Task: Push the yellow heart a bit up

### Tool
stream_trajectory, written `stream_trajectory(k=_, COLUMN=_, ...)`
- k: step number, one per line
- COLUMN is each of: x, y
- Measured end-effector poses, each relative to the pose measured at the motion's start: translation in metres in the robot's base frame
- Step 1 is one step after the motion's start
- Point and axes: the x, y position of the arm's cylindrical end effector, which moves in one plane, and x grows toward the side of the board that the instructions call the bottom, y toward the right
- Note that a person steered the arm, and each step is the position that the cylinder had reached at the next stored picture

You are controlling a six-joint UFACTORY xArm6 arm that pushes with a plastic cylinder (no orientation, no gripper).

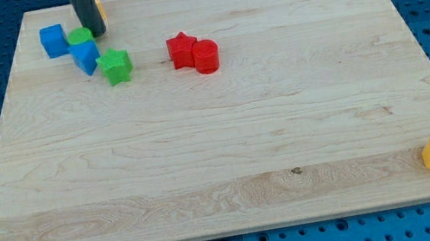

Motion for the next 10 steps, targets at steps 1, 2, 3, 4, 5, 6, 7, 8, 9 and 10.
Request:
stream_trajectory(k=1, x=0.028, y=0.013)
stream_trajectory(k=2, x=0.023, y=0.013)
stream_trajectory(k=3, x=-0.008, y=0.012)
stream_trajectory(k=4, x=-0.017, y=0.009)
stream_trajectory(k=5, x=-0.028, y=0.008)
stream_trajectory(k=6, x=-0.047, y=0.001)
stream_trajectory(k=7, x=-0.053, y=-0.004)
stream_trajectory(k=8, x=-0.053, y=-0.007)
stream_trajectory(k=9, x=-0.051, y=-0.011)
stream_trajectory(k=10, x=-0.049, y=-0.032)
